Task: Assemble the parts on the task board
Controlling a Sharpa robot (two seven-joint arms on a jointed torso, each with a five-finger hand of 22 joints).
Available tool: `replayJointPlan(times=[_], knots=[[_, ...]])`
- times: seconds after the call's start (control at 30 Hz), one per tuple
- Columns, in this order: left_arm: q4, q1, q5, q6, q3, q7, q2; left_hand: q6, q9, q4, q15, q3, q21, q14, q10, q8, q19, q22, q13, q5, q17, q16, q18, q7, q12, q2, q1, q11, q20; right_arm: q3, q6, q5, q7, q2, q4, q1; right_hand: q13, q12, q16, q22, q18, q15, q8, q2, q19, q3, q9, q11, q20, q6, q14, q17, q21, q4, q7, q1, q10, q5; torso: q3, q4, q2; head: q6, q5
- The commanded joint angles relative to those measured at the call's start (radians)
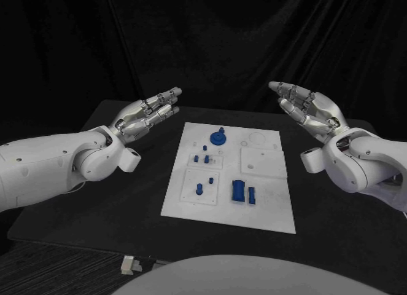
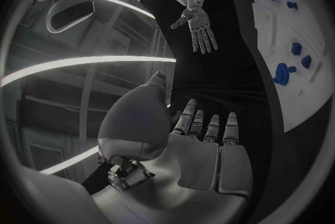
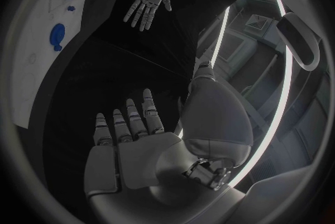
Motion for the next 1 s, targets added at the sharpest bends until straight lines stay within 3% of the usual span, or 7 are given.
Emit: replayJointPlan(times=[0.03,0.47,0.5,0.6,0.63,0.7,1.0], knots=[[-0.002,-0.004,0.056,-0.003,0.001,0.219,0.007,-0.010,-0.013,0.001,-0.012,-0.057,-0.013,-0.006,-0.006,-0.019,-0.005,-0.018,-0.015,-0.003,-0.007,-0.013,0.046,-0.016,0.003,0.017,0.003,-0.021,-0.003,0.001,0.033,0.056,0.067,0.005,-0.008,-0.011,-0.019,-0.021,-0.017,-0.013,0.002,-0.002,-0.018,-0.030,-0.012,-0.023,-0.016,0.000,-0.005,-0.021,-0.031,-0.013,-0.019,0.005,-0.002,-0.015,-0.046,0.014,-0.0011,0.0019,0.000,0.000,-0.003],[-0.009,-0.010,0.059,-0.001,0.001,0.221,0.015,-0.010,-0.013,0.001,0.005,-0.074,-0.014,-0.006,-0.007,-0.020,-0.005,-0.026,-0.033,0.017,-0.007,-0.013,0.046,-0.008,0.018,0.033,0.018,-0.008,-0.004,0.001,0.031,0.060,0.075,0.009,-0.017,-0.022,-0.030,-0.003,-0.021,-0.025,0.038,-0.009,-0.102,-0.038,-0.017,-0.029,-0.111,0.007,-0.010,-0.211,-0.067,-0.018,-0.021,0.005,-0.048,-0.025,-0.095,0.027,-0.0009,0.0000,0.000,0.000,-0.004],[-0.008,-0.008,0.043,-0.002,0.000,0.007,0.014,-0.106,-0.049,-0.092,-0.016,0.054,-0.021,-0.006,-0.033,-0.054,-0.006,-0.086,-0.097,-0.060,-0.007,-0.013,-0.040,0.072,-0.096,-0.003,-0.338,0.036,-0.041,0.000,0.024,0.047,0.054,0.009,-0.016,-0.020,-0.063,-0.069,-0.034,-0.049,-0.094,-0.095,-0.180,0.077,-0.023,0.083,-0.137,-0.022,-0.072,-0.271,-0.118,-0.032,-0.025,-0.098,0.009,-0.316,-0.131,-0.040,-0.0008,-0.0002,0.001,0.000,-0.003],[-0.006,-0.010,0.046,-0.014,0.003,0.005,0.016,-0.131,-0.049,-0.097,-0.016,0.054,-0.021,-0.006,-0.033,-0.054,-0.006,-0.086,-0.097,-0.060,-0.007,-0.013,-0.040,0.072,-0.096,-0.003,-0.415,0.042,-0.045,0.007,0.011,0.056,0.053,0.015,-0.018,-0.028,-0.156,-0.069,-0.034,-0.049,-0.094,-0.095,-0.180,0.161,-0.023,0.176,-0.219,-0.022,-0.204,-0.365,-0.118,-0.032,-0.025,-0.299,0.106,-0.690,-0.177,-0.124,-0.0002,-0.0016,0.000,0.006,-0.005],[-0.004,-0.013,0.050,-0.027,0.007,0.003,0.019,-0.138,-0.049,-0.115,-0.016,0.054,-0.021,-0.006,-0.033,-0.054,-0.006,-0.086,-0.097,-0.060,-0.007,-0.013,-0.040,0.072,-0.096,-0.003,-0.456,0.048,-0.052,0.015,-0.002,0.066,0.052,0.021,-0.020,-0.035,-0.156,-0.069,-0.034,-0.049,-0.094,-0.095,-0.180,0.253,-0.023,0.269,-0.219,-0.022,-0.204,-0.387,-0.118,-0.032,-0.025,-0.299,0.106,-0.780,-0.198,-0.124,0.0005,-0.0030,-0.001,0.013,-0.006],[0.000,-0.018,0.056,-0.052,0.013,-0.002,0.025,-0.147,-0.049,-0.122,-0.016,0.054,-0.021,-0.006,-0.033,-0.054,-0.006,-0.086,-0.097,-0.077,-0.007,-0.013,-0.040,0.072,-0.096,-0.003,-0.516,0.124,-0.059,0.030,-0.026,0.085,0.049,0.033,-0.024,-0.049,-0.156,-0.069,-0.034,-0.049,-0.094,-0.095,-0.180,0.253,-0.023,0.269,-0.219,-0.022,-0.204,-0.465,-0.118,-0.032,-0.025,-0.299,0.106,-0.876,-0.275,-0.124,0.0018,-0.0057,-0.002,0.025,-0.010],[0.036,-0.063,0.118,-0.281,0.072,-0.044,0.077,-0.189,-0.049,-0.158,-0.016,0.054,-0.021,-0.006,-0.033,-0.054,-0.006,-0.086,-0.097,-0.104,-0.007,-0.013,-0.041,0.072,-0.096,-0.003,-0.709,0.124,-0.138,0.145,-0.222,0.233,0.030,0.124,-0.058,-0.162,-0.156,-0.069,-0.034,-0.049,-0.094,-0.095,-0.180,0.253,-0.023,0.269,-0.219,-0.022,-0.204,-0.465,-0.118,-0.032,-0.025,-0.299,0.106,-1.024,-0.275,-0.124,0.0128,-0.0290,-0.014,0.132,-0.041]])
